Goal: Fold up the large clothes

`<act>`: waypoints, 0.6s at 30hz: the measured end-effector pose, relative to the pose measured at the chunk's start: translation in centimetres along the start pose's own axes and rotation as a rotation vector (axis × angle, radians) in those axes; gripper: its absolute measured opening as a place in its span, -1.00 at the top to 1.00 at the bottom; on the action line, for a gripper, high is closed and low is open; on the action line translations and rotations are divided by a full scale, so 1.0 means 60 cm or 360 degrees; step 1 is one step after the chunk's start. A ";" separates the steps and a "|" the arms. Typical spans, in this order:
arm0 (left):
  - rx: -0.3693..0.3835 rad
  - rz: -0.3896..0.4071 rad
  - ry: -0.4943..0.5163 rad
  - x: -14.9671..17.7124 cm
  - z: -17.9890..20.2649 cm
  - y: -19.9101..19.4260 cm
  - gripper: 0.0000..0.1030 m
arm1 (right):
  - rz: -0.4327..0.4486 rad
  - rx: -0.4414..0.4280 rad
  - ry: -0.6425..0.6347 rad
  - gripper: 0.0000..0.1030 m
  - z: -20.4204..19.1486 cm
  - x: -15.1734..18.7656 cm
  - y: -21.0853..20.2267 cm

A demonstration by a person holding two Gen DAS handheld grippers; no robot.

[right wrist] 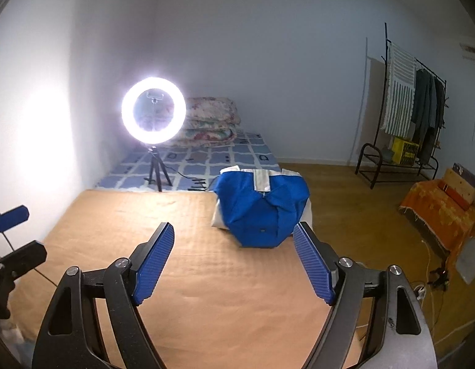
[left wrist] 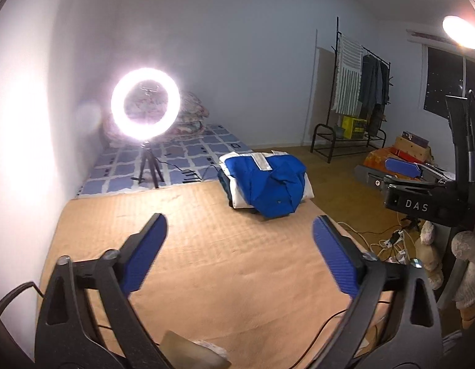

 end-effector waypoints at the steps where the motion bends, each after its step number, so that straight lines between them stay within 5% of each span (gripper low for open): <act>1: -0.0007 0.0011 0.0002 0.004 0.000 -0.008 -1.00 | 0.0003 -0.0007 0.0000 -0.55 -0.005 0.005 -0.007; 18: -0.0085 -0.0012 0.0034 0.062 0.001 -0.036 -1.00 | 0.0058 -0.0002 -0.0097 -0.59 -0.052 0.054 -0.028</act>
Point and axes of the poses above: each gripper's, at about its wrist camera, not at the fingertips, and y roughly the way its jaws point, z to its right, x to its underside, the point moved 6 cm from there along y, roughly the way its jaws point, and after that the axes turned 3 degrees about x, right-handed, at the moved point
